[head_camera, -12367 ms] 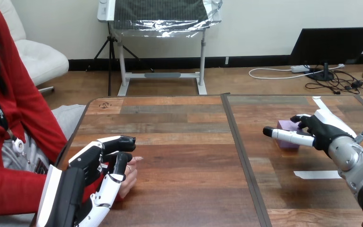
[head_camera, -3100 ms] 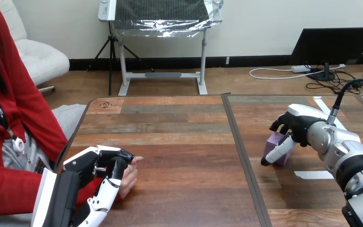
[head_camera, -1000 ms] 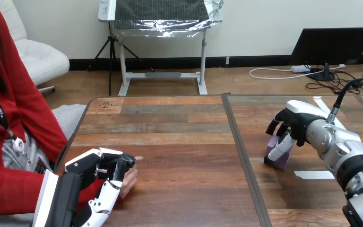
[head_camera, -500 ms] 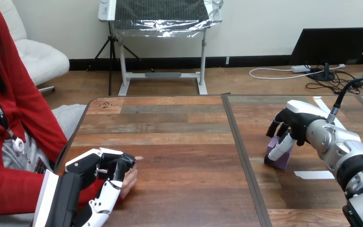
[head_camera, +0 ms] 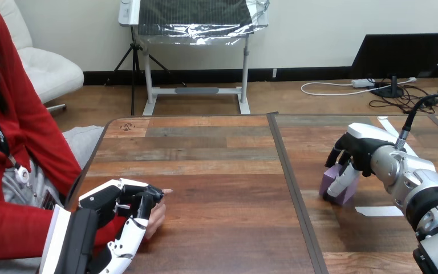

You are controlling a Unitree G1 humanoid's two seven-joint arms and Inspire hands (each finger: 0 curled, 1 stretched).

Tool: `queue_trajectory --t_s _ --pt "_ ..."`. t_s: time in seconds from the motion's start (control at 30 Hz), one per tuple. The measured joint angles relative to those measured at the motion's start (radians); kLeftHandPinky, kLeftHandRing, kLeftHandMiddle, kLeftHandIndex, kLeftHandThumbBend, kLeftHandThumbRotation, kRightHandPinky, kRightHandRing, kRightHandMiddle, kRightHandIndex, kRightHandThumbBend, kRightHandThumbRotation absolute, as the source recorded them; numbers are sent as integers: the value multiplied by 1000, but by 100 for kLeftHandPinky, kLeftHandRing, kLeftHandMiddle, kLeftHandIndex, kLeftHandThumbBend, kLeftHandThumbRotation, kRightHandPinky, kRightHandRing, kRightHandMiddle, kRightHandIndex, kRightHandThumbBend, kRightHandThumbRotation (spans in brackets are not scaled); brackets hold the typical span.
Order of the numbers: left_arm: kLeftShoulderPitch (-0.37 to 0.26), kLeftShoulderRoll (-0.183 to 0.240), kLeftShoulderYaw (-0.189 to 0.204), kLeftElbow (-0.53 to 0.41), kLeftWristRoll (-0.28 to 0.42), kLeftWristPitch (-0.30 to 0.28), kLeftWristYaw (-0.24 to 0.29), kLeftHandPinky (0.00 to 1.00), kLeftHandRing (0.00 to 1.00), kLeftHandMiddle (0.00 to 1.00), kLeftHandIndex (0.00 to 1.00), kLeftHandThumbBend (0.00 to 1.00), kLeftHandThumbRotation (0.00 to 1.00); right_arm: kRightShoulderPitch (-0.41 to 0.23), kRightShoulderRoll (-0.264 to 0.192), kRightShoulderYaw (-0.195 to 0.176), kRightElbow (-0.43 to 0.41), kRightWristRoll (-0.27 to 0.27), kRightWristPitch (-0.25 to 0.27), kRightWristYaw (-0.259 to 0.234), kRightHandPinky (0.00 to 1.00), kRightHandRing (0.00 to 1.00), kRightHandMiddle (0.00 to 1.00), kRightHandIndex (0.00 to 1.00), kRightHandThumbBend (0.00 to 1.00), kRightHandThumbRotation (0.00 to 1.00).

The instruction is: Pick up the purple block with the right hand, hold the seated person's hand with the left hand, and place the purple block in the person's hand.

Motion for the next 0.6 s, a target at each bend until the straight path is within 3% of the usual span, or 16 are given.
queue_trajectory --t_s 0.6 --pt "0 0 1 0 1 0 1 47 60 63 52 20 64 0 0 7 0 -9 14 49 64 74 77 77 90 19"
